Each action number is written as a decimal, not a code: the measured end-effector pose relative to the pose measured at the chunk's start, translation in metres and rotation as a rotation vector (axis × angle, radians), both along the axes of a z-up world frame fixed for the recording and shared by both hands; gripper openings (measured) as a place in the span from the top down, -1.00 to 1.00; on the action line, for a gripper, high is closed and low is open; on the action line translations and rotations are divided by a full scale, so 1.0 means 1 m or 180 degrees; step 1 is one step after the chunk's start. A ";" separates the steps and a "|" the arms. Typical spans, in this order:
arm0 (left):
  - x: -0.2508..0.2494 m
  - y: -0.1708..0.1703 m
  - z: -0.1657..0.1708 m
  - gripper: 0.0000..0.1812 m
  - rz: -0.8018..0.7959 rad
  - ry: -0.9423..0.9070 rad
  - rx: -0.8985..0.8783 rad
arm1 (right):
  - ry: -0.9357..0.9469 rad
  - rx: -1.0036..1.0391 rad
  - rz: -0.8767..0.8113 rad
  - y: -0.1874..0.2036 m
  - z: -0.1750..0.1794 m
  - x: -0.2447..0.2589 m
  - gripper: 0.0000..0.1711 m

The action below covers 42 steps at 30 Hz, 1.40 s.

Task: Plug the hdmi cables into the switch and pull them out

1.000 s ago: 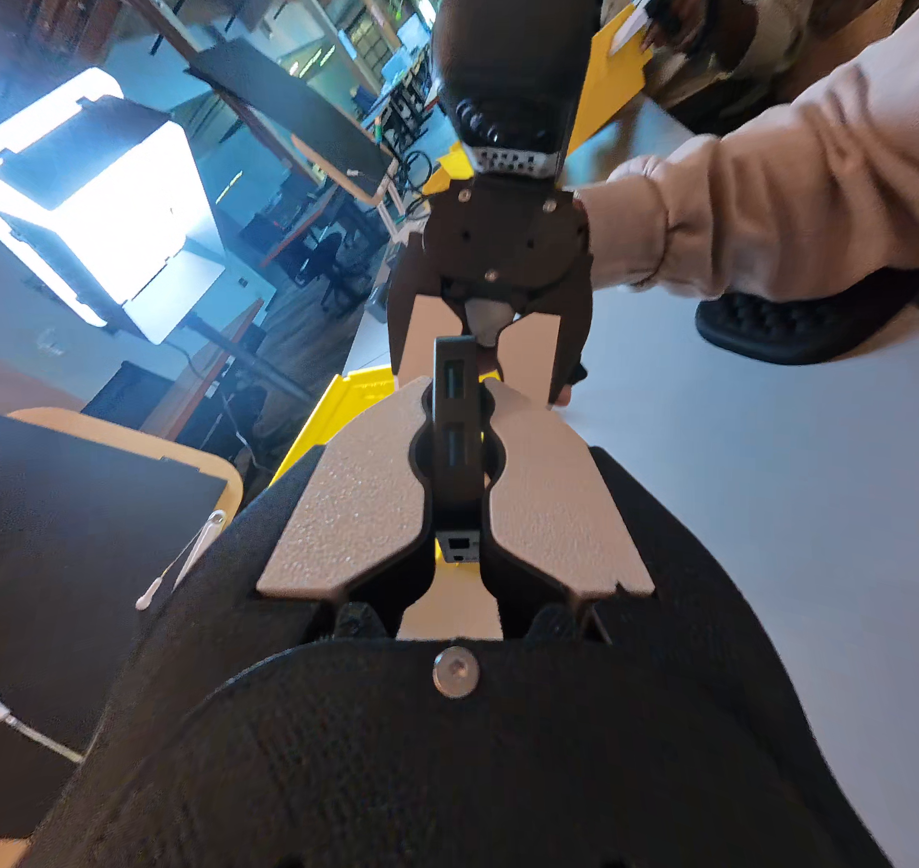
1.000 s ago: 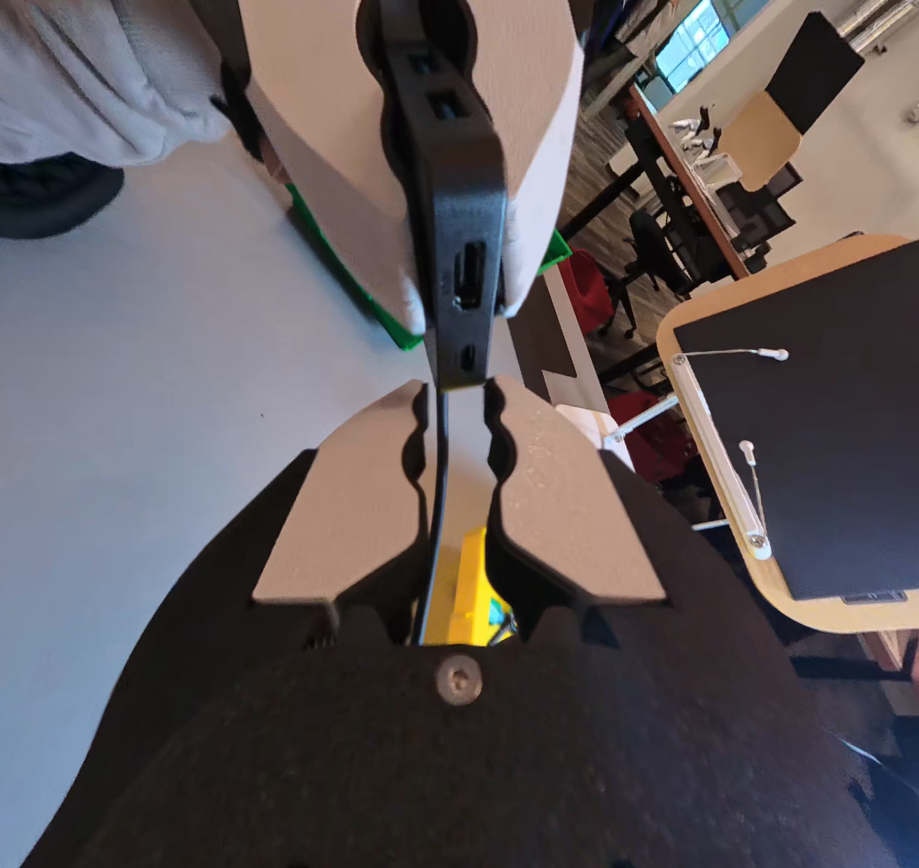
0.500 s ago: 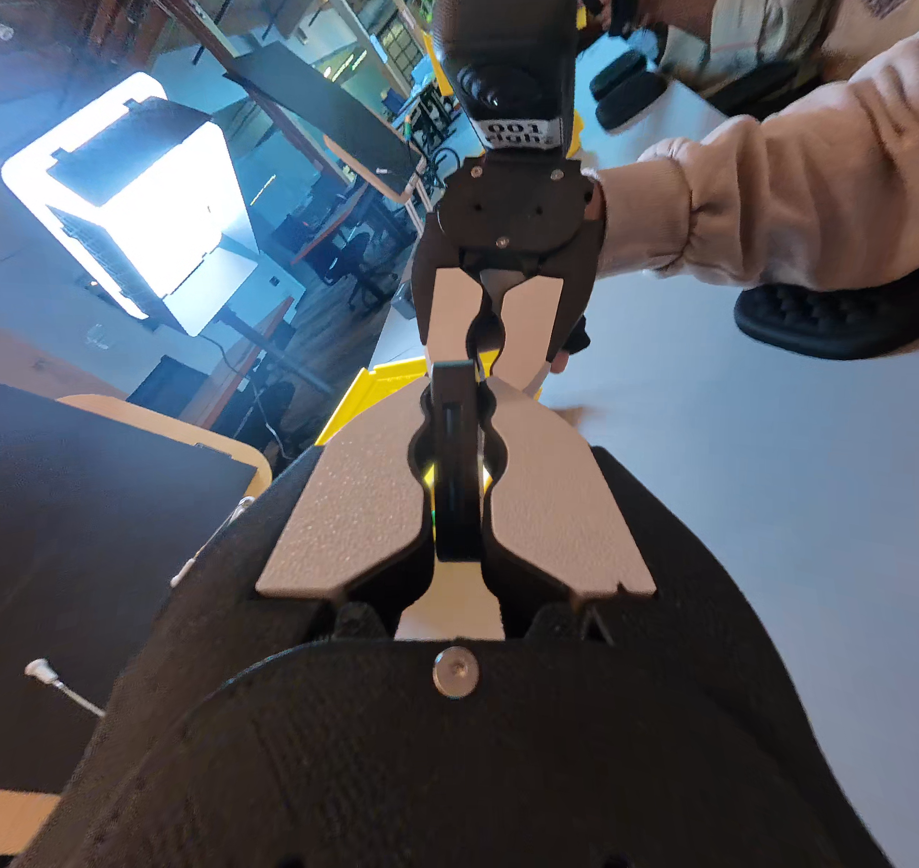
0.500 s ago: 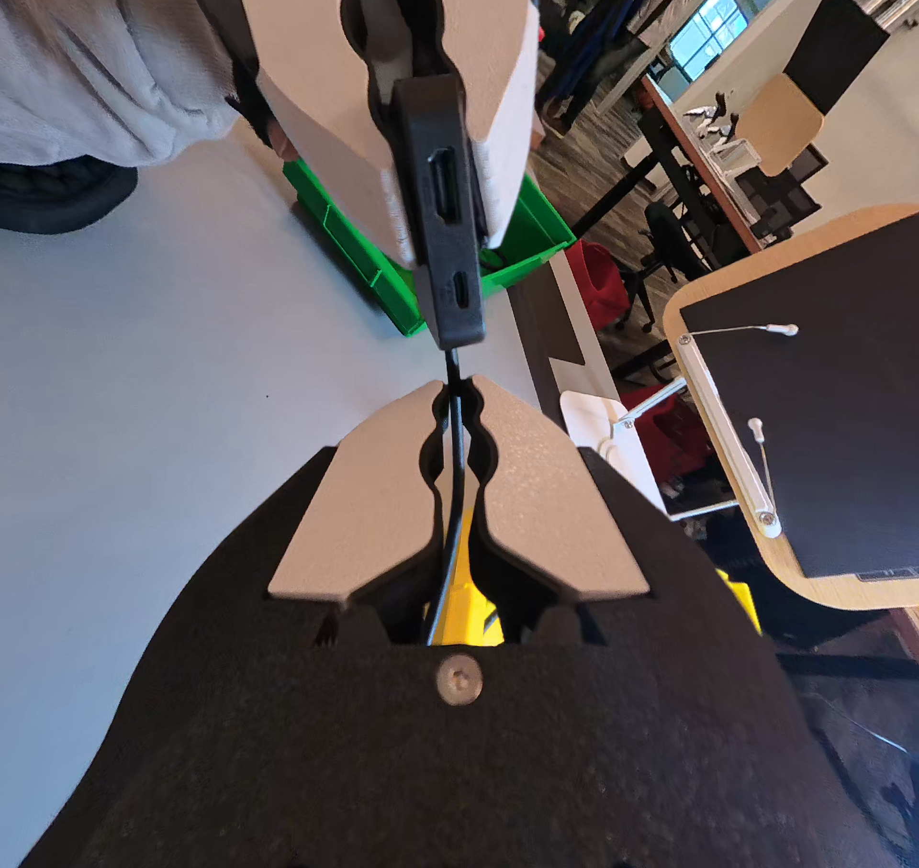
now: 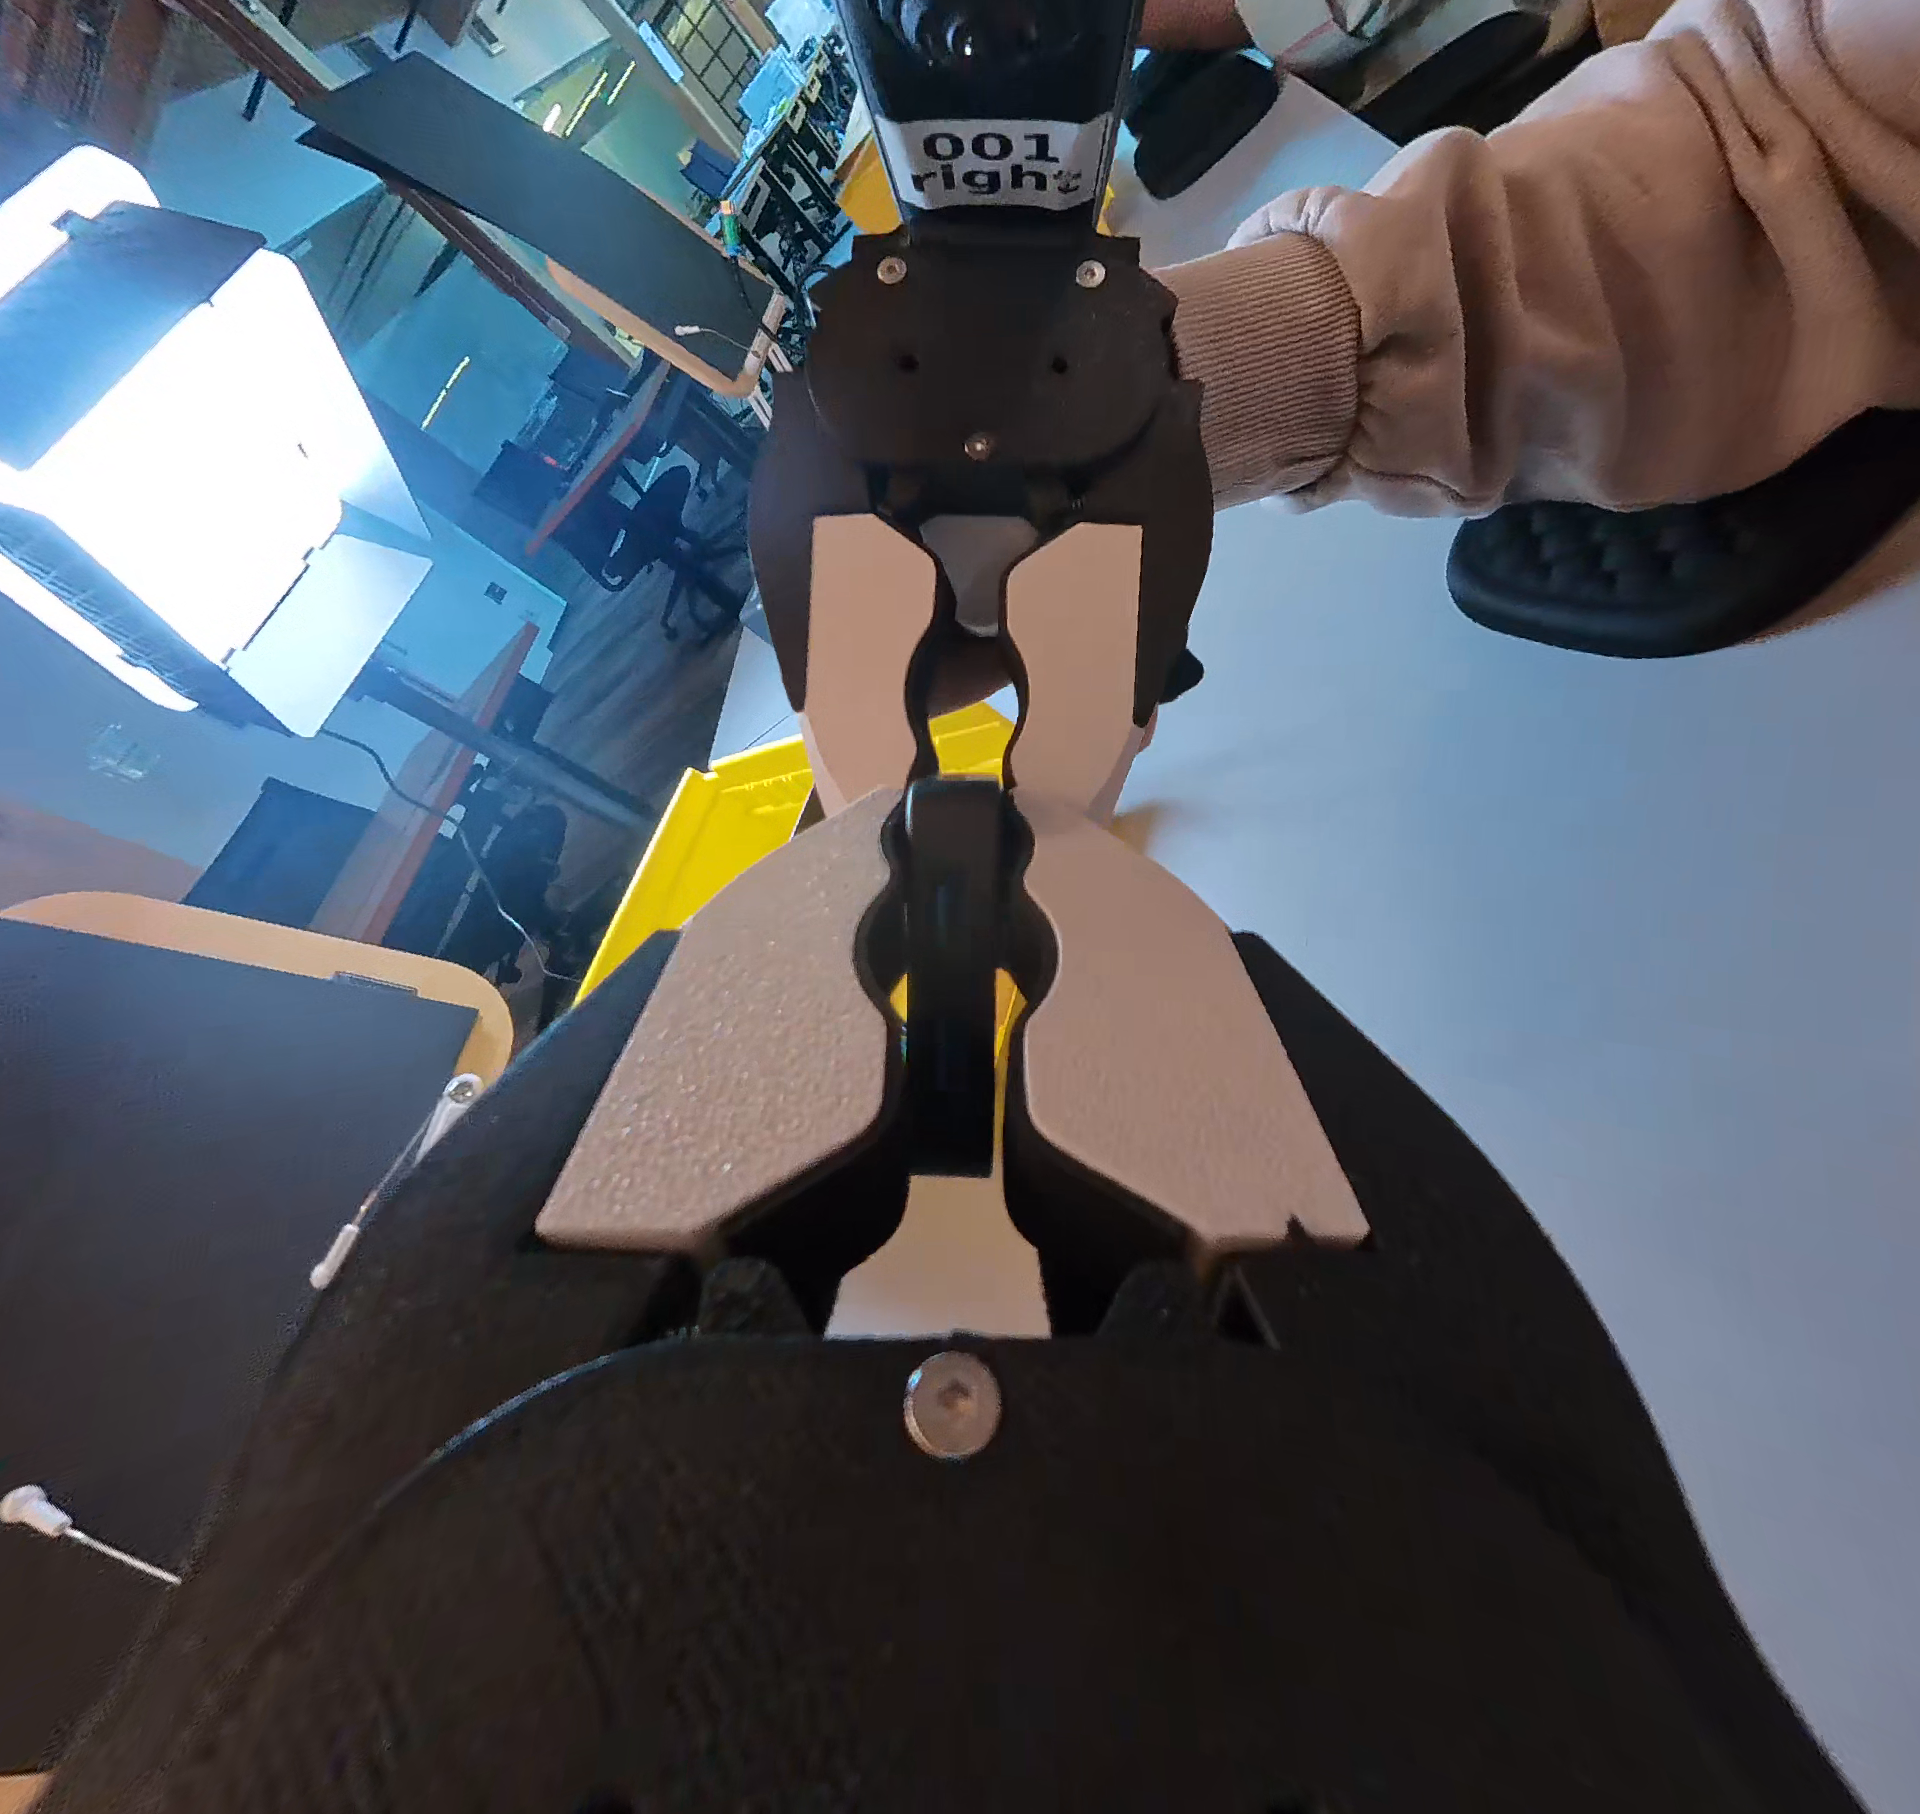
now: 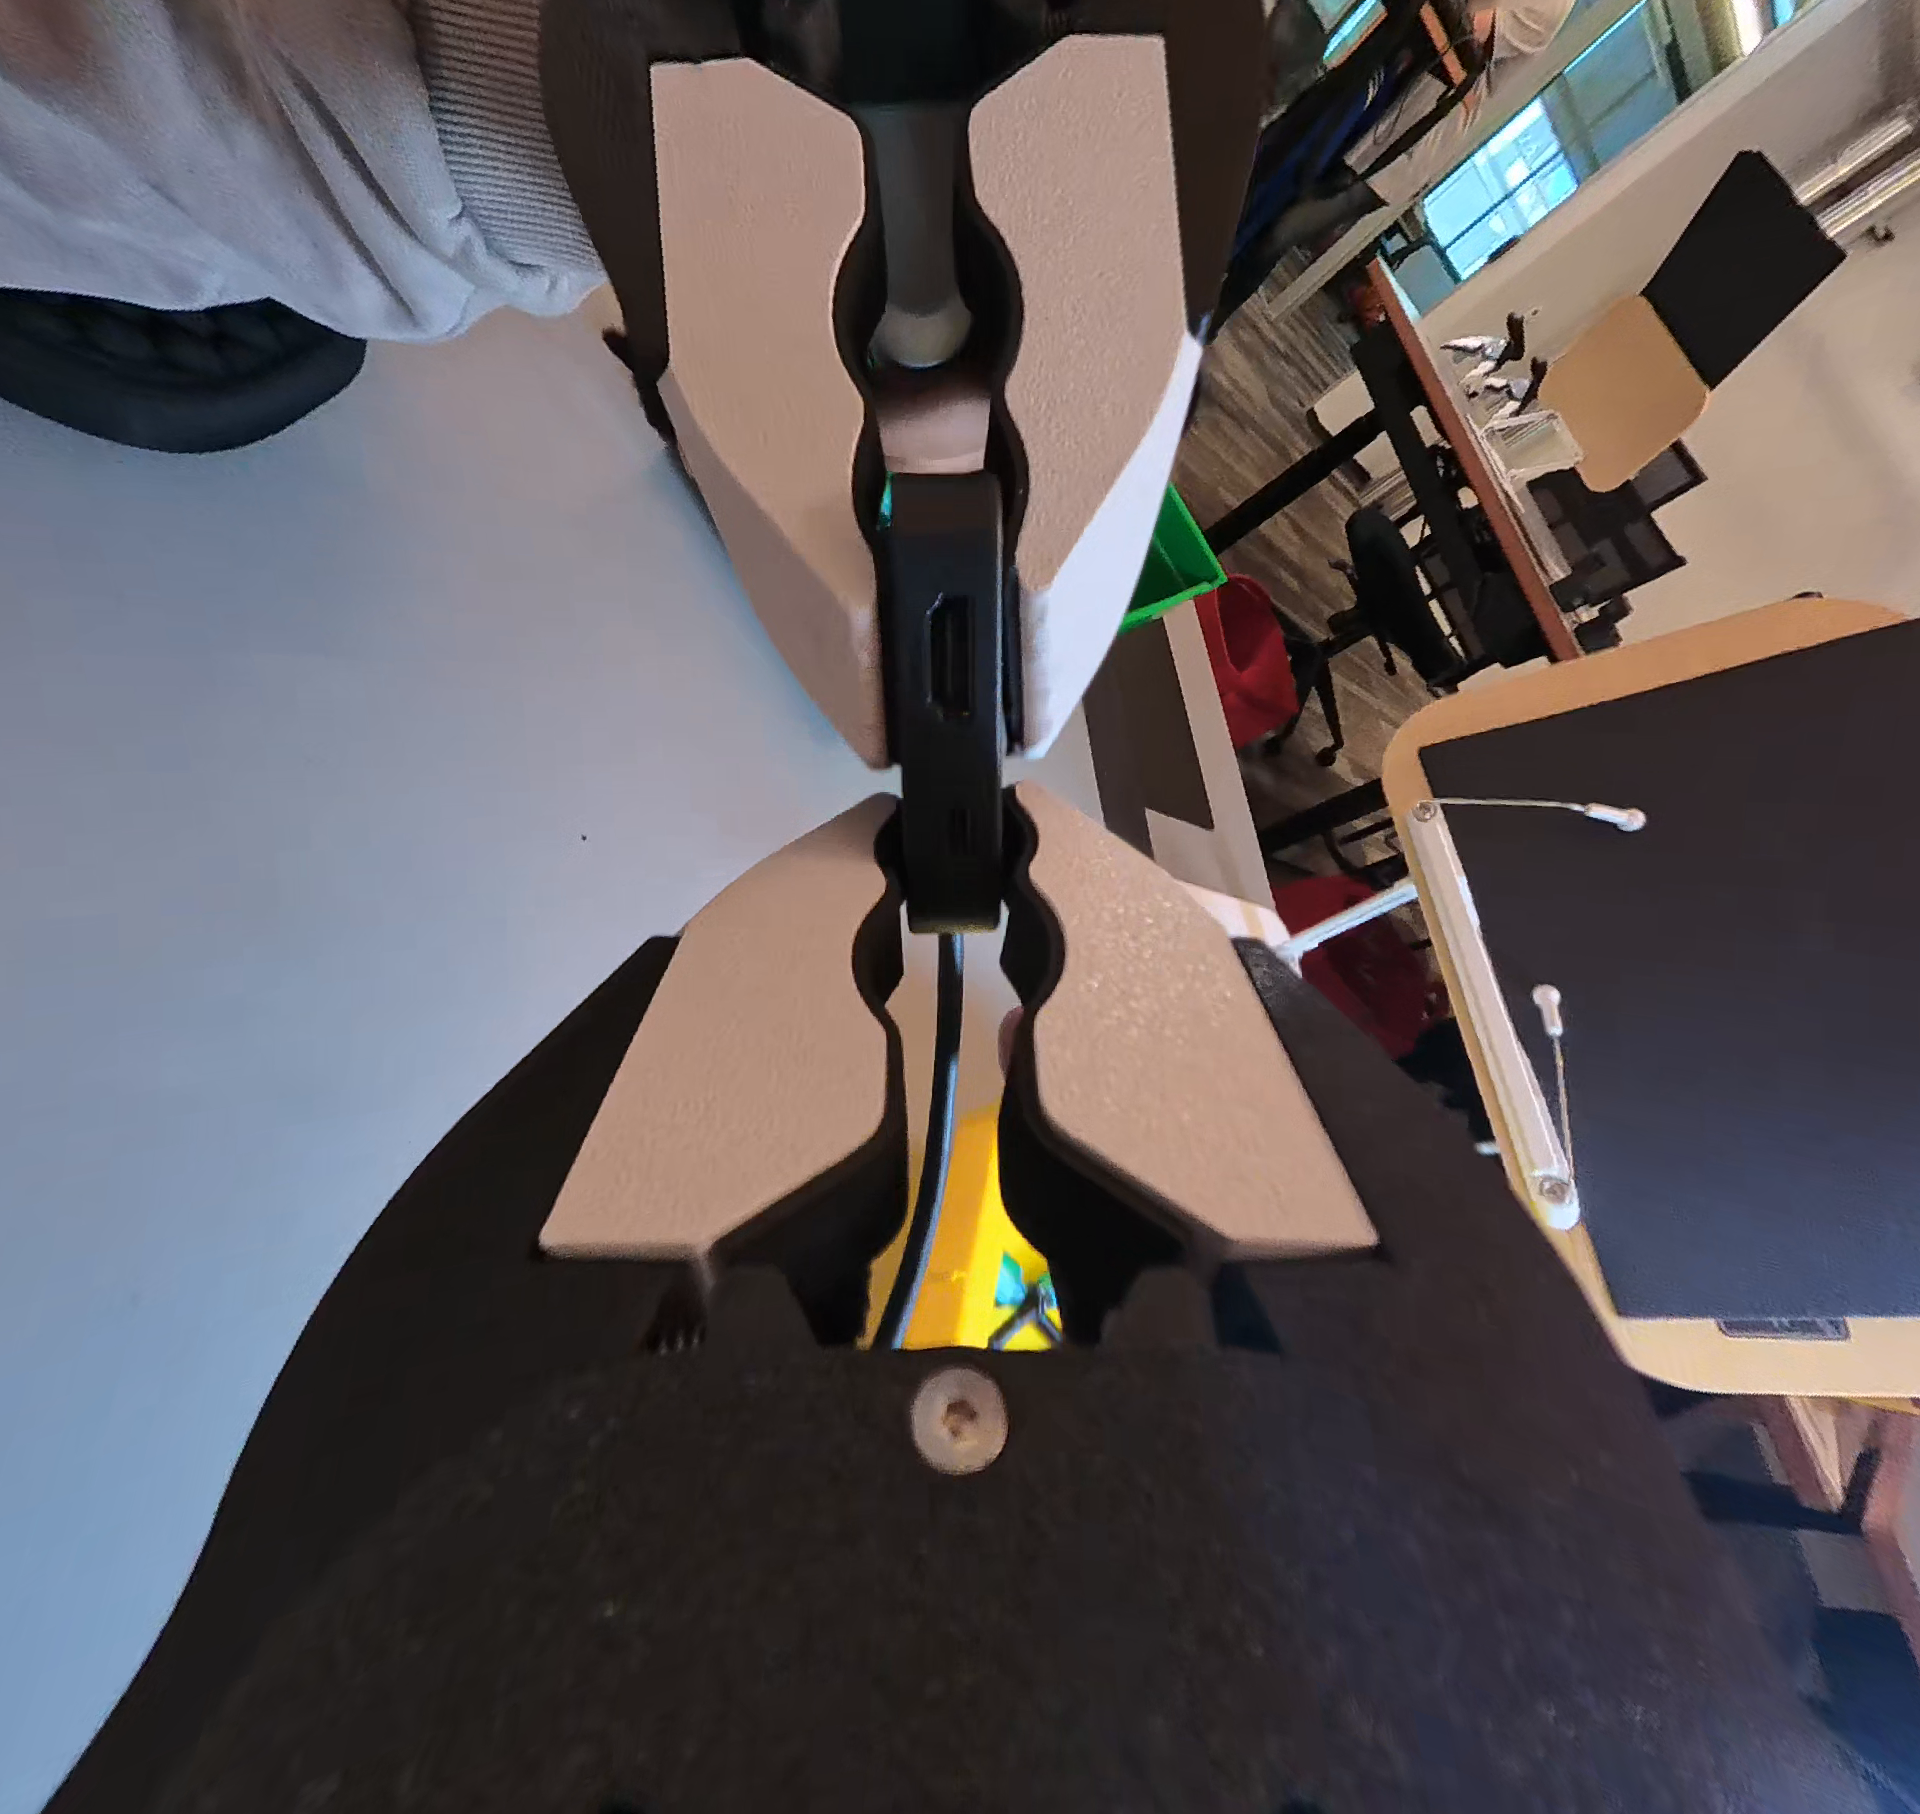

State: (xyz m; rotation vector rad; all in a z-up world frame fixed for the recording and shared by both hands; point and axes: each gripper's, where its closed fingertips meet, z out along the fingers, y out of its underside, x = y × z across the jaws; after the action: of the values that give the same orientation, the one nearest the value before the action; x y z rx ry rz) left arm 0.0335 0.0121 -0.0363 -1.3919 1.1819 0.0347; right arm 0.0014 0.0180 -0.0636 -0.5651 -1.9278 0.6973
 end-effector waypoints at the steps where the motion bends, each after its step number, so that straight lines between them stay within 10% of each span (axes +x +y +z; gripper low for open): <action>1: -0.003 0.001 0.001 0.84 0.0034 -0.0036 -0.0015 | -0.0037 0.0025 -0.0063 0.006 -0.001 0.000 0.83; 12: -0.107 -0.002 0.060 0.67 0.0985 -0.0546 0.0320 | -0.0616 0.0431 -0.2406 0.258 -0.014 0.007 0.82; 19: -0.141 -0.007 0.065 0.71 0.1300 -0.0633 0.0431 | -0.1631 0.0911 -0.2839 0.347 -0.078 -0.008 0.83; 32: -0.151 0.000 0.048 0.73 0.1389 -0.0509 0.0296 | -0.1837 0.0985 -0.3111 0.377 -0.097 -0.029 0.74; 42: -0.152 0.013 0.029 0.74 0.1486 -0.0511 0.0065 | -0.1384 -0.0527 -0.3054 0.355 -0.061 -0.040 0.65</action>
State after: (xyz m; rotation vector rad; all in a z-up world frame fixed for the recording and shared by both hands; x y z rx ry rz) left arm -0.1187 0.0253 -0.0072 -1.5951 0.7048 0.2582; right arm -0.0384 0.3728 -0.1244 -1.6959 -1.6809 0.0998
